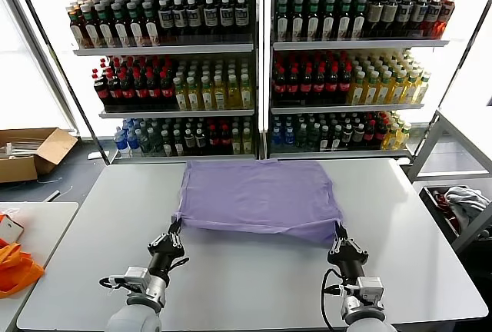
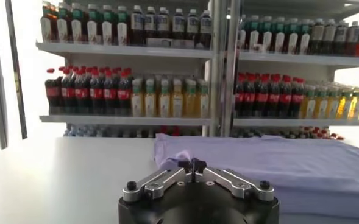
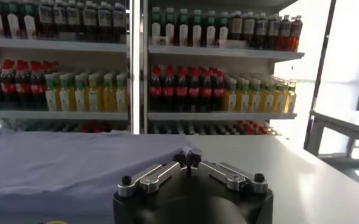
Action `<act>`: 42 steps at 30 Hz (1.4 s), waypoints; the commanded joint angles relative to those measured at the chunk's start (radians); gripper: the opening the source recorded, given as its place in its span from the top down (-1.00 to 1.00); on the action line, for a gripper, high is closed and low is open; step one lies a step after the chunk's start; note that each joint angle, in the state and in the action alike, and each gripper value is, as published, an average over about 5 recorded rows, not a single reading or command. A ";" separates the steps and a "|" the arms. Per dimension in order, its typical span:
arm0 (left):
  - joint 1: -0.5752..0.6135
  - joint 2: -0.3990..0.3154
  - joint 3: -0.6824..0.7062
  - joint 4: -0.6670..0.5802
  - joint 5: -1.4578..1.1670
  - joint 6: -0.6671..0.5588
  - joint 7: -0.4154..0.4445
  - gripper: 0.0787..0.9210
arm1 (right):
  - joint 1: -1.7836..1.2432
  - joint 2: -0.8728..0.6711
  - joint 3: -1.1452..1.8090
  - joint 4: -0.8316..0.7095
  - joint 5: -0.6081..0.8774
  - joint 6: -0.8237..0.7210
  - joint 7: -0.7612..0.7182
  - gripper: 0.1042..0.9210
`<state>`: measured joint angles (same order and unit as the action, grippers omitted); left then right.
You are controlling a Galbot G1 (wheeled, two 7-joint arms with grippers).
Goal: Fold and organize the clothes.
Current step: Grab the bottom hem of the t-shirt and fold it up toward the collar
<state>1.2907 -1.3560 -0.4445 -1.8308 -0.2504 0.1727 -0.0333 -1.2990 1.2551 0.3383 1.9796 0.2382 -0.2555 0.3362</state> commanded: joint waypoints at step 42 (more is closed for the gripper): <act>-0.218 0.079 0.089 0.101 -0.073 0.169 -0.084 -0.09 | 0.440 0.105 -0.087 -0.261 0.272 -0.199 0.235 -0.09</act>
<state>1.0670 -1.2843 -0.3598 -1.6698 -0.3095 0.2856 -0.0943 -0.9091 1.3330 0.2560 1.7058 0.3940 -0.4062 0.4607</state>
